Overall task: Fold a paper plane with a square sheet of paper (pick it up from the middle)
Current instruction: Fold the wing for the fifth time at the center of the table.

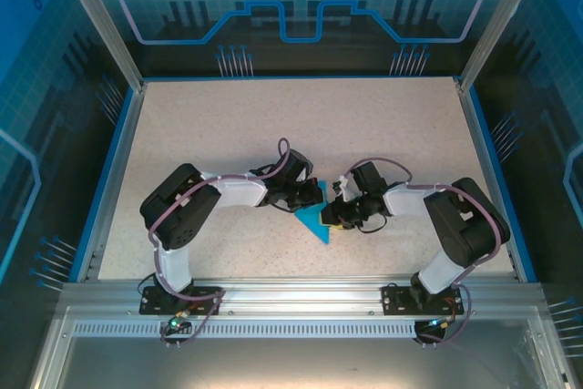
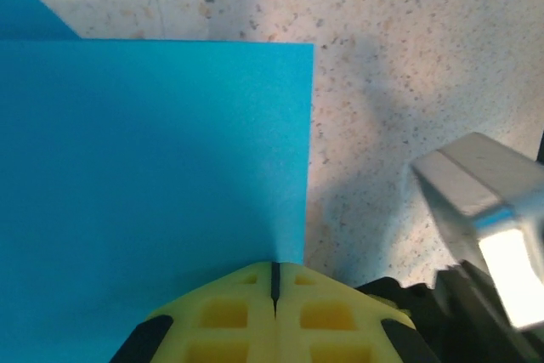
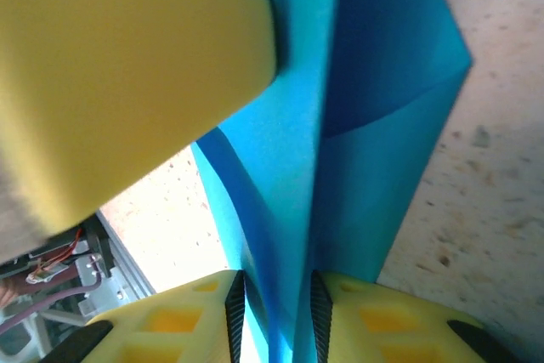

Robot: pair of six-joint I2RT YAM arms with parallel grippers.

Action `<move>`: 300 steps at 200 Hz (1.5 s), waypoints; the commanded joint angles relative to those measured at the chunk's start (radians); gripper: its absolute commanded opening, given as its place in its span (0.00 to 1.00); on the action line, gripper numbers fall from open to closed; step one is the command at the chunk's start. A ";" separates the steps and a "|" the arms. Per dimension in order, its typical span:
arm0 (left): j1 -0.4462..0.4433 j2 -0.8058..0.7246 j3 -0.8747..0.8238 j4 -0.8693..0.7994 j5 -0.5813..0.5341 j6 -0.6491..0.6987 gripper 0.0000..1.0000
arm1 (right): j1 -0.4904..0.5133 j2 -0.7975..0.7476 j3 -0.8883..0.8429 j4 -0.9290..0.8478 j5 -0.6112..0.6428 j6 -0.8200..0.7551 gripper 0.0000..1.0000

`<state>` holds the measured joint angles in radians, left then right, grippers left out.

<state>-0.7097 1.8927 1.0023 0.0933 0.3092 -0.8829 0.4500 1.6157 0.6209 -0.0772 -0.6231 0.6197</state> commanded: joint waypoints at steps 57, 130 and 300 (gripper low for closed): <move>-0.021 0.067 0.041 -0.004 0.025 0.022 0.03 | 0.019 -0.149 0.027 -0.254 0.243 -0.028 0.47; -0.025 0.086 0.065 -0.027 0.028 0.036 0.03 | 0.038 -0.280 0.028 -0.273 0.226 -0.038 0.22; -0.031 -0.126 -0.003 -0.054 -0.011 0.059 0.26 | -0.048 -0.021 0.002 -0.162 0.205 -0.057 0.14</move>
<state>-0.7334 1.8751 1.0302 0.0723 0.3183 -0.8505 0.4316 1.5600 0.6609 -0.2691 -0.4015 0.5671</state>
